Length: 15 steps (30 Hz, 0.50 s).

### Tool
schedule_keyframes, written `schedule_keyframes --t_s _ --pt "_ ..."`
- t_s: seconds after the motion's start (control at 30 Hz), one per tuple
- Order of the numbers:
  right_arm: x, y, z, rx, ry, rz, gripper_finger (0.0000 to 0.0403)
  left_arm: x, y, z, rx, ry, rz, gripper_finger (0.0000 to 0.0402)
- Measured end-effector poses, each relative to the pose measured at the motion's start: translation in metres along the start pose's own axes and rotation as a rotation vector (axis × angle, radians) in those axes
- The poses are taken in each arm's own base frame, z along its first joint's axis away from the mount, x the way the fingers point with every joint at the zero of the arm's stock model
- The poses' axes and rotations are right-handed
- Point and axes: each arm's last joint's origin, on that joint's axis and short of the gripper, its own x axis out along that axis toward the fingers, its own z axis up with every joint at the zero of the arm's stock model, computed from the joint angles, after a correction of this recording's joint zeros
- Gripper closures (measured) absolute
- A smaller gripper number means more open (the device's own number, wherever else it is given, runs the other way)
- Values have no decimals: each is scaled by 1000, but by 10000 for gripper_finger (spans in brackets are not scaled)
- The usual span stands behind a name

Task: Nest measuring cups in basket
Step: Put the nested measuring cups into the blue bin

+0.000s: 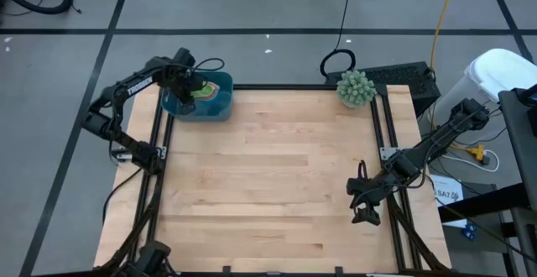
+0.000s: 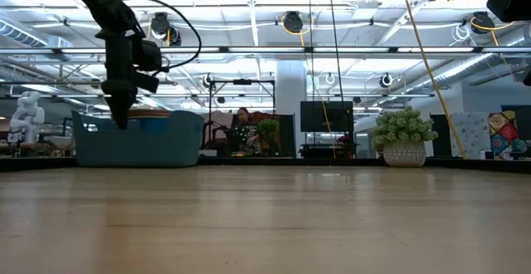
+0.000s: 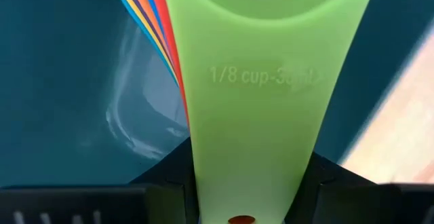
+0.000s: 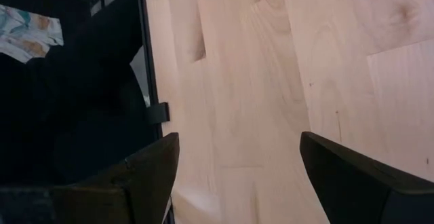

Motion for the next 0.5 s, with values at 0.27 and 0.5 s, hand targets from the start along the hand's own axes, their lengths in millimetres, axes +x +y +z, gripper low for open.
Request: schedule_keyframes --t_s 0.27,0.5 --pt "0 0 0 -3 -2 1 103 0 -2 12 -7 -58 50 264" --pt "0 0 0 -14 -3 5 103 0 1 13 -36 -75 67 264"
